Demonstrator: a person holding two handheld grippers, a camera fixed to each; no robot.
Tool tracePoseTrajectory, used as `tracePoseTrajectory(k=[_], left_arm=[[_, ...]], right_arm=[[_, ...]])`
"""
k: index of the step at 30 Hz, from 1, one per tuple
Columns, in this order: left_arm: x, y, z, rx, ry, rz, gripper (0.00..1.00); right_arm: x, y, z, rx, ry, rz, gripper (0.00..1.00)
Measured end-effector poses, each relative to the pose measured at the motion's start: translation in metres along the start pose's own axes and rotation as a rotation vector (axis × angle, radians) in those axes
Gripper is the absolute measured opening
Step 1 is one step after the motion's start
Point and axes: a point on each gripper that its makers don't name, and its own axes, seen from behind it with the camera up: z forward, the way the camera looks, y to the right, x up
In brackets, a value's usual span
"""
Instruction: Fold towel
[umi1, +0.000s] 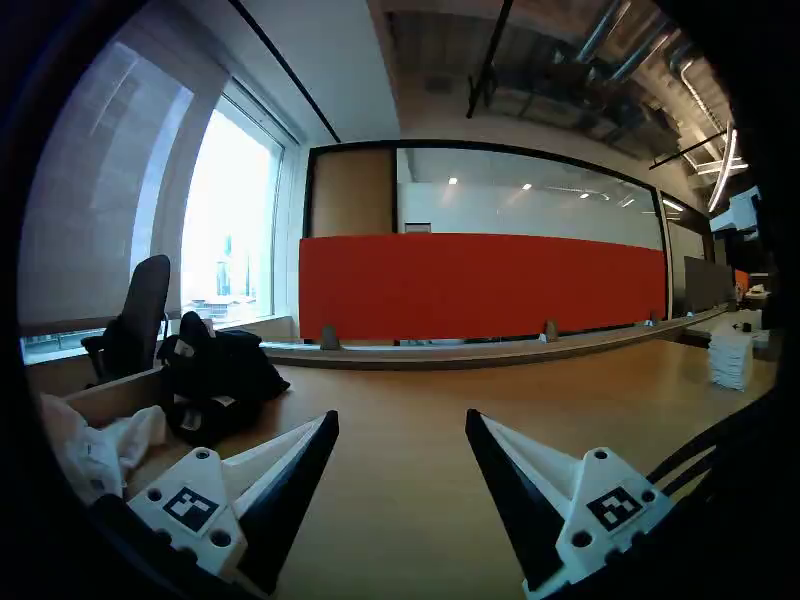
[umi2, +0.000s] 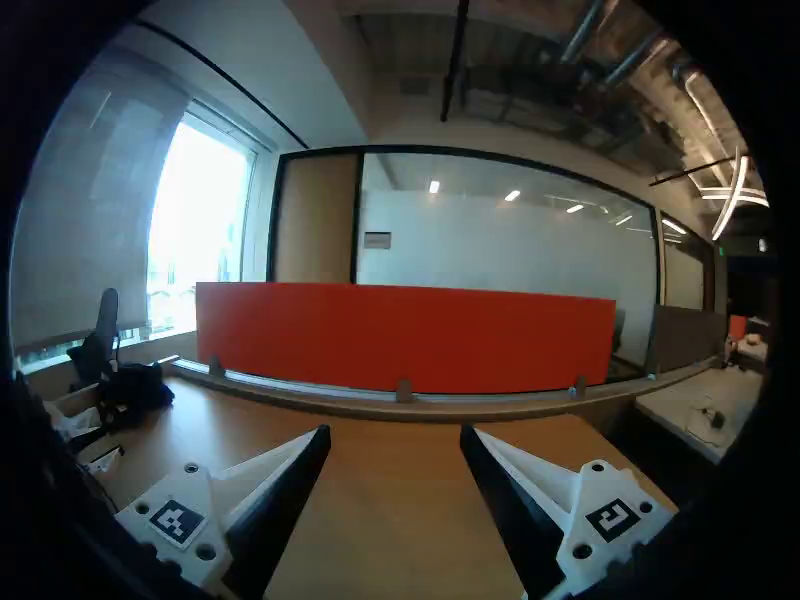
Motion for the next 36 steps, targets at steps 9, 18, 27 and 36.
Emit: tracePoseTrajectory(k=[9, 18, 27, 36], left_arm=[[-0.002, 0.0, 0.0, 0.0, 0.0, -0.001, 0.94], [-0.003, 0.0, 0.001, 0.0, 0.0, -0.001, 0.94], [-0.006, 0.002, 0.002, 0.0, 0.001, -0.002, 0.94], [-0.008, 0.002, 0.003, 0.0, 0.001, -0.002, 0.94]], right_arm=[[0.005, 0.01, 0.001, -0.01, 0.019, -0.003, 1.0], [0.011, 0.028, 0.001, -0.032, 0.054, 0.008, 1.0], [-0.002, 0.05, 0.002, -0.054, 0.093, 0.043, 1.0], [-0.038, 0.069, -0.002, -0.063, 0.098, 0.058, 1.0]])
